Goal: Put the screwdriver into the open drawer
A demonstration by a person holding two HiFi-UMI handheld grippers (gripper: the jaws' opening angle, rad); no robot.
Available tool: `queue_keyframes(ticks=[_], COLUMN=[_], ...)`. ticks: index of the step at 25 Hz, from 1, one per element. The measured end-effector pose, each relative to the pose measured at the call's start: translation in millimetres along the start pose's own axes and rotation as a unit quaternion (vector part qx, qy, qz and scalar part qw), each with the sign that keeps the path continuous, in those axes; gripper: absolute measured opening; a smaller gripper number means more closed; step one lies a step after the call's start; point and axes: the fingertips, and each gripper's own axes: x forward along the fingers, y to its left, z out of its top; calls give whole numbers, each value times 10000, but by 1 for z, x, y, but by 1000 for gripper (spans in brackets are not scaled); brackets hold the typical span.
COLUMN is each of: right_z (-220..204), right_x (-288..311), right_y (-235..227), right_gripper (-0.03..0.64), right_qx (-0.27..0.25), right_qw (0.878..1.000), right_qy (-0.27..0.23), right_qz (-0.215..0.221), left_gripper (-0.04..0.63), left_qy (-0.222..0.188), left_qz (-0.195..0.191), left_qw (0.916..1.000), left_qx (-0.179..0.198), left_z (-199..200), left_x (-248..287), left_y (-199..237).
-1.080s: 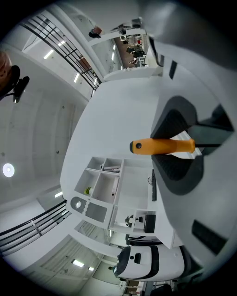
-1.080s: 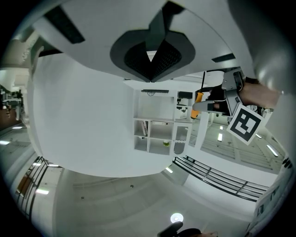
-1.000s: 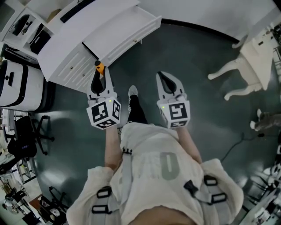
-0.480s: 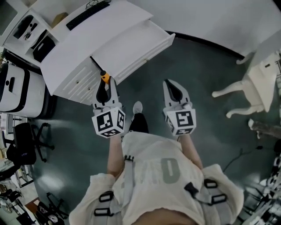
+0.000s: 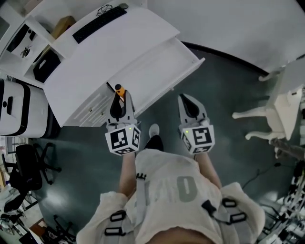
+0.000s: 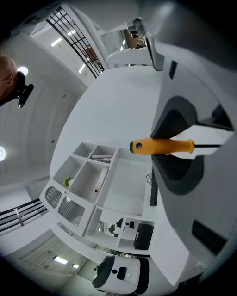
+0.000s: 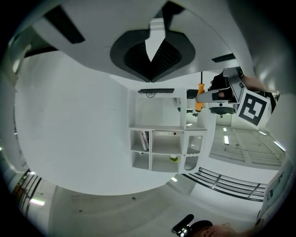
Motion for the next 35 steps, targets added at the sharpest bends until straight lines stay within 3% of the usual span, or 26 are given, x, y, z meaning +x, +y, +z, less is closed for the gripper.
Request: queue_keyframes(ticks=[5, 10, 15, 27, 30, 35], right_z=[12, 18, 20, 26, 28, 30], right_x=[49, 66, 87, 120, 130, 134], right_y=[4, 1, -5, -18, -21, -32], right_gripper=[5, 5, 5, 5, 5, 5], right_qx=[192, 243, 73, 94, 22, 93], right_qw=[9996, 9988, 9998, 9994, 9993, 9992], right_qy=[195, 410, 167, 105, 19, -21], right_qz=[-86, -71, -74, 305, 381, 381], left_gripper=[107, 107, 107, 107, 107, 107], left_qy=[117, 230, 252, 233, 215, 197], left_qz=[-98, 72, -19, -163, -91, 28], left_qw=[9998, 9997, 9997, 9991, 9980, 9980], left_qx=[151, 85, 62, 326, 584, 597], left_z=[5, 2, 1, 18, 23, 26], left_x=[43, 61, 77, 110, 116, 122], left_y=[27, 49, 58, 35, 35, 31])
